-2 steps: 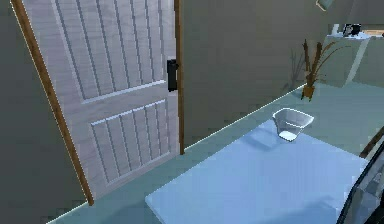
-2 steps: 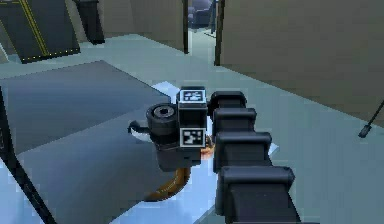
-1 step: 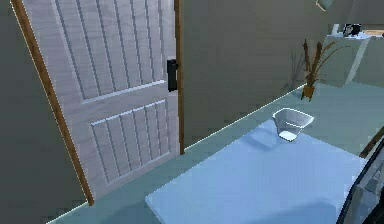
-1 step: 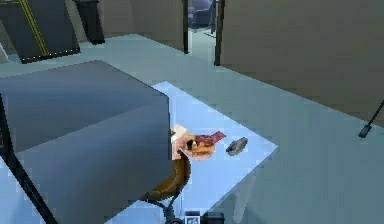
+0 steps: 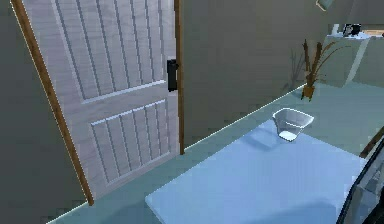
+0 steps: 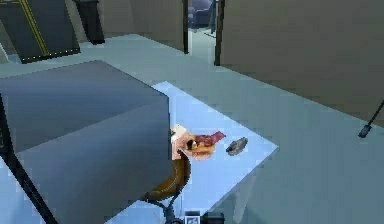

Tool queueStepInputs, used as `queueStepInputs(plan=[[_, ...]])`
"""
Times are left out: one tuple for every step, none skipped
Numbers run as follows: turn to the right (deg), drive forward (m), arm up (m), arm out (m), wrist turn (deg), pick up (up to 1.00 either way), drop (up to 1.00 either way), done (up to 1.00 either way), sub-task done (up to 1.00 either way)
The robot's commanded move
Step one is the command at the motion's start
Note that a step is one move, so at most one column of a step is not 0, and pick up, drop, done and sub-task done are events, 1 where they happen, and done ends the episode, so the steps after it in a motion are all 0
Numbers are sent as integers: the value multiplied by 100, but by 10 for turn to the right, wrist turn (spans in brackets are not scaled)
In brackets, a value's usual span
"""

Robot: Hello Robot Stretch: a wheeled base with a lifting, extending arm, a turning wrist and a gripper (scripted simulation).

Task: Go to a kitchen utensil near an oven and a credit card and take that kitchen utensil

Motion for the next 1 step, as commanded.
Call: queueStepInputs(plan=[[0, 0, 10, 0, 0, 0, 0, 0, 0]])
